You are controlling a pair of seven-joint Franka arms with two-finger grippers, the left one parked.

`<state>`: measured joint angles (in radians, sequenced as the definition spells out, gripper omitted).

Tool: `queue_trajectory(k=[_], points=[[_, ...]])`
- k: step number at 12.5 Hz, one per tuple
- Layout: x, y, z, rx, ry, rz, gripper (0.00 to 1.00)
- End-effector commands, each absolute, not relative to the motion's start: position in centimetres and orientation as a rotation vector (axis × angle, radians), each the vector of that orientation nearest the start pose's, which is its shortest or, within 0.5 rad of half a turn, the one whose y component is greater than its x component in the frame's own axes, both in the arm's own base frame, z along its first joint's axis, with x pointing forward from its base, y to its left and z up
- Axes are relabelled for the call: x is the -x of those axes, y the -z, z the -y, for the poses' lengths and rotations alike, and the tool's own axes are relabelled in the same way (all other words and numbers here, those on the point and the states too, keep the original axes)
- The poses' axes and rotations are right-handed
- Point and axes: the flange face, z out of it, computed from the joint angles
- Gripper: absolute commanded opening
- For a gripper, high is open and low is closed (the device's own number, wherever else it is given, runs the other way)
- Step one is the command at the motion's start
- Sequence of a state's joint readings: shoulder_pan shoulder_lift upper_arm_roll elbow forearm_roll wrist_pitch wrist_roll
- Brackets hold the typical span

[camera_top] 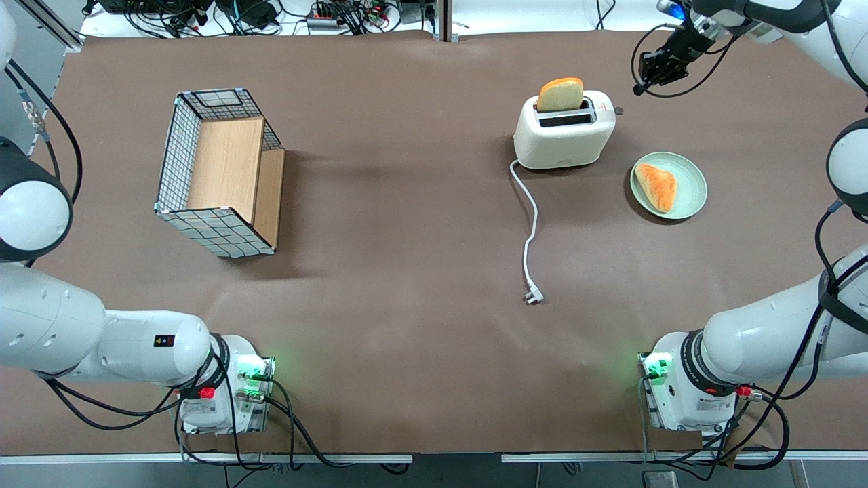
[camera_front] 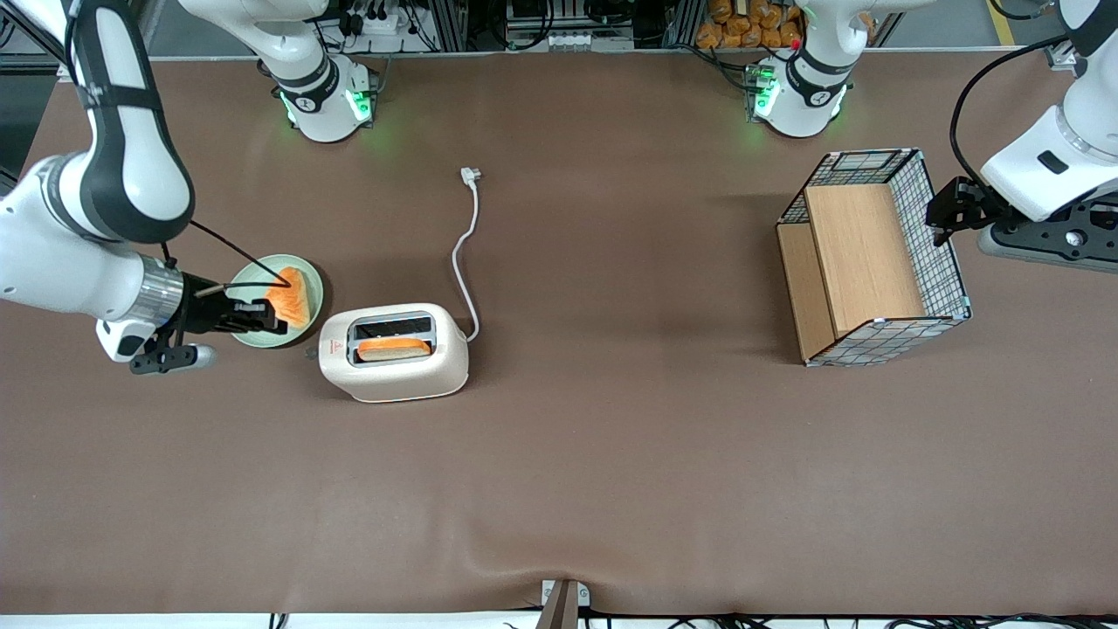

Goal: Press toaster button with right arm
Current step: 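Position the right gripper fingers above the toaster's lever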

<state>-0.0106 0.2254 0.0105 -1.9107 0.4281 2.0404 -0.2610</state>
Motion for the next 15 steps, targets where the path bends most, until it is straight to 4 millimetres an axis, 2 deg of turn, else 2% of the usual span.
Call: queue_trajectory(k=[1,6,15], points=[[-60.1,-35.9,-1.8,2.744,-0.008,0.061,0.00],[-60.2,-32.7,-0.9,2.640,-0.002,0.016,0.00],[-60.2,-30.1,-0.9,2.574,-0.004,0.039,0.00]])
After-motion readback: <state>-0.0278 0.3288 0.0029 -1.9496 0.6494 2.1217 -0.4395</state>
